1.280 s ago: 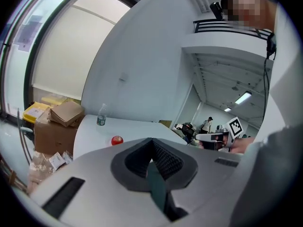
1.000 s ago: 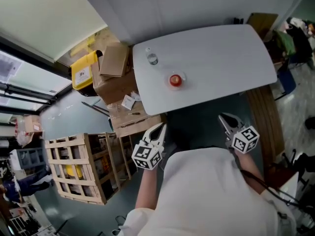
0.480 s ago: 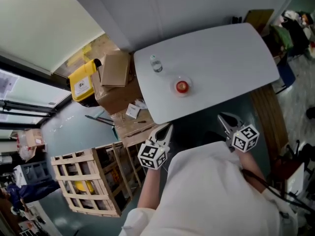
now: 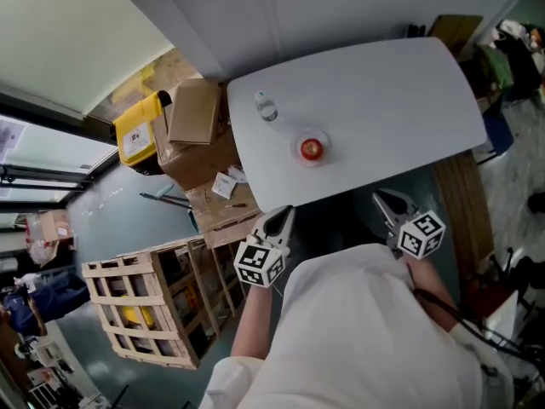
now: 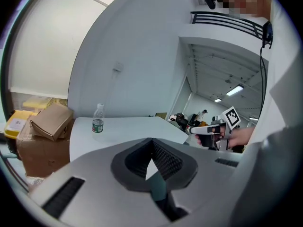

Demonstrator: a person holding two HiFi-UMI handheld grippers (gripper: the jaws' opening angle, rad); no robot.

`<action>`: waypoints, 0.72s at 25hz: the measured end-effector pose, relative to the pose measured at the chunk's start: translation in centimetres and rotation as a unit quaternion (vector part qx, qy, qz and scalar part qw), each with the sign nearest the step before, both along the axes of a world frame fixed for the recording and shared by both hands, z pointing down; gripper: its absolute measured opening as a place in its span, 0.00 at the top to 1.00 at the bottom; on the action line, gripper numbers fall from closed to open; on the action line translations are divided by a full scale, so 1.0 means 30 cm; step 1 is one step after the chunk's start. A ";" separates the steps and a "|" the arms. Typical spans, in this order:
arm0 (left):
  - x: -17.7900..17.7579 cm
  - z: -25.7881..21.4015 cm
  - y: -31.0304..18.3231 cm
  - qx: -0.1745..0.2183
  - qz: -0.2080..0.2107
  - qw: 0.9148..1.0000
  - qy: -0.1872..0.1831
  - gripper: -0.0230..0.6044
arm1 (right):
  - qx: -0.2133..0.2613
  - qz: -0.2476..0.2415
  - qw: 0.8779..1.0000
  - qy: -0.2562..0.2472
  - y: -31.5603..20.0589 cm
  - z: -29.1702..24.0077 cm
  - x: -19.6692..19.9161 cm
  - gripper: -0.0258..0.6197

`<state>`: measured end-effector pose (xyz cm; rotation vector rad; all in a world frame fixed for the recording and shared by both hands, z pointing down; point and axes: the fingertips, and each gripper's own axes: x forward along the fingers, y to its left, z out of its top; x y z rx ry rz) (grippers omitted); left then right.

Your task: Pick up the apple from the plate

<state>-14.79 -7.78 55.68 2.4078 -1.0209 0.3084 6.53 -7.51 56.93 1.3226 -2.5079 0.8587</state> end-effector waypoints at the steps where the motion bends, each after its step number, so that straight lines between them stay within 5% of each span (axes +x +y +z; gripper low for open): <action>1: 0.009 0.003 -0.012 0.000 -0.007 1.000 -0.002 0.96 | -0.001 -0.006 1.000 -0.003 -0.019 0.004 0.005 0.90; 18: 0.184 0.107 -0.312 -0.006 -0.093 0.994 -0.049 0.88 | -0.012 -0.125 0.992 -0.010 -0.375 0.029 0.138 0.90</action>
